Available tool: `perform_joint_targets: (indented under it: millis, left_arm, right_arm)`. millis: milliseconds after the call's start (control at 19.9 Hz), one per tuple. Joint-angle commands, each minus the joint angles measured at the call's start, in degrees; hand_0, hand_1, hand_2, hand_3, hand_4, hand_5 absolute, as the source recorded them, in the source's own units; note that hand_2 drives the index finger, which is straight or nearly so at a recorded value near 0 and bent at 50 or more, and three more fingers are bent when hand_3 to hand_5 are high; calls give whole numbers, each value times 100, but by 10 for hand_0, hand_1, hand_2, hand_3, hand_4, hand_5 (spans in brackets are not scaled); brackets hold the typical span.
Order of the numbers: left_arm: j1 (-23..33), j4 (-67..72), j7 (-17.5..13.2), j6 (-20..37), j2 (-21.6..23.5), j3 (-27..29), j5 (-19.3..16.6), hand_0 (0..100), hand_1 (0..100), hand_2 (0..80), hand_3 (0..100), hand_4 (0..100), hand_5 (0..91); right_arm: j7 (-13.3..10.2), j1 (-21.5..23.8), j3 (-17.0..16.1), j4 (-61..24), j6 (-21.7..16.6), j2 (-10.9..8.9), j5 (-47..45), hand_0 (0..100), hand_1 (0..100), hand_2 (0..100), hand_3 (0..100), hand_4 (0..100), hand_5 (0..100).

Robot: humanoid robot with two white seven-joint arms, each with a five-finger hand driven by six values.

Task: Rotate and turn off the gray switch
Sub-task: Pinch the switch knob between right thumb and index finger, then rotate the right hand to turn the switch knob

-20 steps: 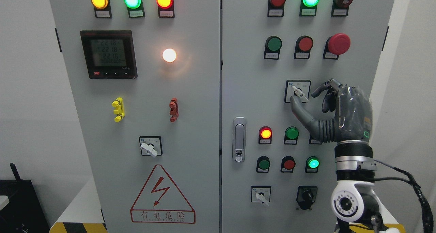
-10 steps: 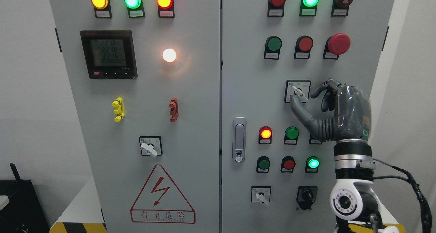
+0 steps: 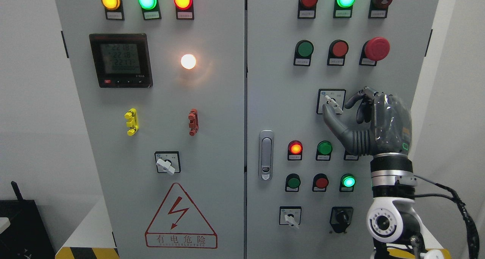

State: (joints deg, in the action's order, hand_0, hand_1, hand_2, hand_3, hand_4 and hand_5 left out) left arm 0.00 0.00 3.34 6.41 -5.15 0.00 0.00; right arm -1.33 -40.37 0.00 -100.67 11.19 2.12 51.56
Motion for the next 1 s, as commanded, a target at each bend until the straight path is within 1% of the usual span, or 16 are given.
perform_joint_targets:
  millis: [0,201,953]
  left_arm:
    - [-53,-141,0,1,-4,44,114,120,389,0,0,0,0]
    - [-53,-141,0,1,-4,44,114,120,389,0,0,0,0]
    - [-53,-141,0,1,-4,44,114,120,389,0,0,0,0]
  right_arm:
    - [10,-15,62,12,-2,-1,3,104,400,632,973,991,1000]
    - [10,-50,71,4,-2,-1,21,105,400,635,973,991,1000]
    - [10,-68,264,65,6,17,29,111,406,649,975,990,1000]
